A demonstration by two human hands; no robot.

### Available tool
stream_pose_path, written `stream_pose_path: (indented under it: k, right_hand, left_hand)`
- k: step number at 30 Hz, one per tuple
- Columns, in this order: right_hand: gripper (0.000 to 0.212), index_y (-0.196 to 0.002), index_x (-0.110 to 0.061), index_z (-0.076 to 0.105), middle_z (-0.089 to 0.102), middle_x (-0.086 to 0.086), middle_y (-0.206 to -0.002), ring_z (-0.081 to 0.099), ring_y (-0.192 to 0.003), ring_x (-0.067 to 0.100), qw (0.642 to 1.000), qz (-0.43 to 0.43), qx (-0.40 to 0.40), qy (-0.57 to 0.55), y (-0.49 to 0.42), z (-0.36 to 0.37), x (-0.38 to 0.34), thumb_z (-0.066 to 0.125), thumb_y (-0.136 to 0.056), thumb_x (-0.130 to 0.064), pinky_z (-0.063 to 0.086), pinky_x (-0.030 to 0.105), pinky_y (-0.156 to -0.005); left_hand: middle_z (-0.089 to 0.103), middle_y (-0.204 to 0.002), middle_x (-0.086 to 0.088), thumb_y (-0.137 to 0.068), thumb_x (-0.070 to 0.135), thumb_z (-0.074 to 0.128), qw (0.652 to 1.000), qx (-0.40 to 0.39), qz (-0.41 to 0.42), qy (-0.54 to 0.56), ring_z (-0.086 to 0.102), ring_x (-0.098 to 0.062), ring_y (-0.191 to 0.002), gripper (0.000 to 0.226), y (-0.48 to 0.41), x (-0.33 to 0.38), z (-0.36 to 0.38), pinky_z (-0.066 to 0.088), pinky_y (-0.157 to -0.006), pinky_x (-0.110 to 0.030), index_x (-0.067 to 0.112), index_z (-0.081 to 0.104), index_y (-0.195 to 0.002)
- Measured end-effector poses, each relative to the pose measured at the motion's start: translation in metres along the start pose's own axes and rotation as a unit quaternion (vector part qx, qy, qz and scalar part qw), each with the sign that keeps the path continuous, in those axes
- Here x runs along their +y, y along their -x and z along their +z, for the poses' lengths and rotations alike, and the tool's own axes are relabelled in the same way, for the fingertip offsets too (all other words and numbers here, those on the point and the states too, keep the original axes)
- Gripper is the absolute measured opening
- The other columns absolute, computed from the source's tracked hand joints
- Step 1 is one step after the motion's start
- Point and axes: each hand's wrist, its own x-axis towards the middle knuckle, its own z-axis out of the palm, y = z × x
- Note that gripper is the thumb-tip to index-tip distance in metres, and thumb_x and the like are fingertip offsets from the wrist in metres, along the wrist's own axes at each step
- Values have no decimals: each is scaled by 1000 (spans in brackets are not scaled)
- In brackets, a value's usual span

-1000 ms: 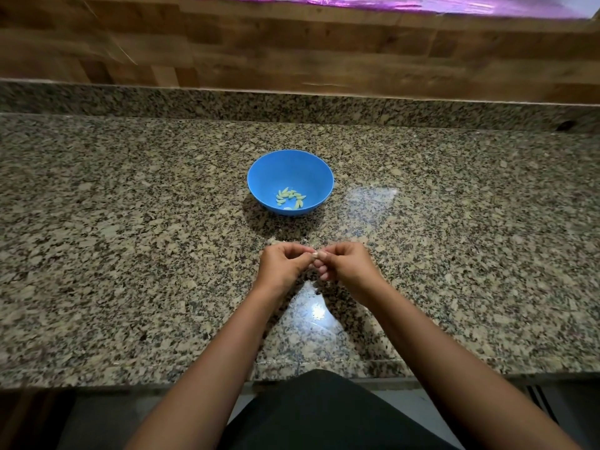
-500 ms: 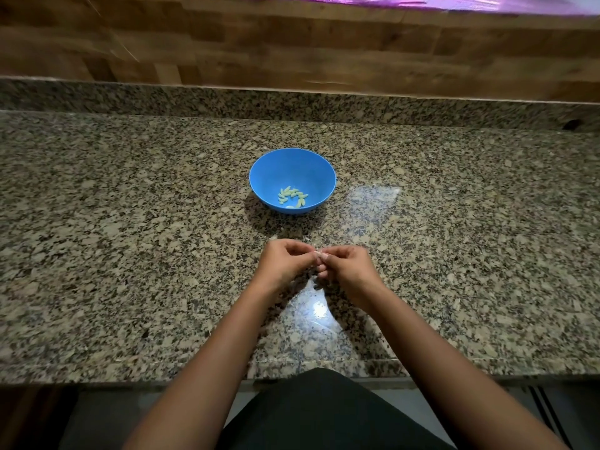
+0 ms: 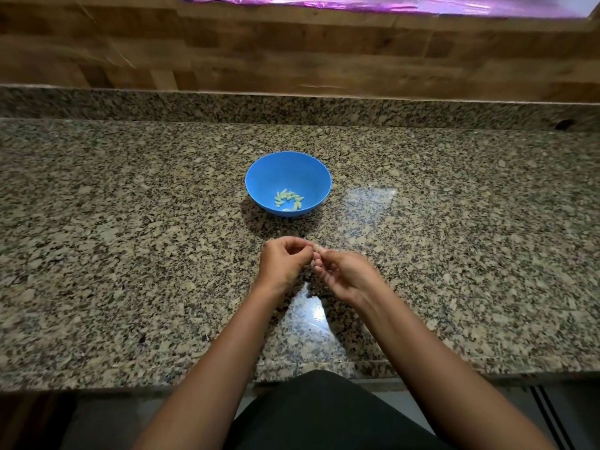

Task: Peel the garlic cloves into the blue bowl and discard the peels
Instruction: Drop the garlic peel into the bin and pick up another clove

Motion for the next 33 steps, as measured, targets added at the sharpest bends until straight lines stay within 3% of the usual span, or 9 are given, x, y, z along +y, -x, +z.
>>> stream_pose_path:
  k: [4,13,21,29,33]
  right_hand:
    - [11,-93,9,60,60,11,-68,55,-54,13,999,-36,9,28,2,3,3,52,-91,2,50,16,-48]
    - [5,-88,6,59,60,13,-76,56,-57,16,989,-138,26,43,0,2,1,57,-85,9,52,18,-52]
    - [14,-94,2,60,62,9,-78,62,-71,17,941,-258,31,216,0,-3,7,66,-81,4,56,23,-66]
    - [6,-78,-3,66,66,12,-74,64,-68,23,927,-262,43,265,-1,-3,6,69,-80,1,58,40,-73]
    - [8,-74,-9,68,68,11,-70,66,-64,20,908,-286,74,296,-2,-3,9,71,-79,-4,59,40,-70]
  left_hand:
    - [69,-78,-8,-84,3,65,1000,4,-17,3,66,-20,-73,11,-4,0,-2,56,-77,-33,12,66,-77]
    - [70,-85,-16,-81,2,69,996,-2,-39,85,66,-23,-78,4,-5,0,2,56,-80,-33,6,68,-82]
    - [71,-85,-15,-80,1,70,995,9,-22,95,67,-22,-80,6,-5,3,3,55,-79,-32,6,69,-84]
    - [71,-87,-14,-80,-4,67,995,20,-15,98,69,-24,-83,10,-3,5,6,56,-79,-32,4,70,-85]
    - [70,-87,-15,-81,-5,66,996,40,-2,81,69,-25,-84,11,-2,6,11,56,-80,-33,2,70,-89]
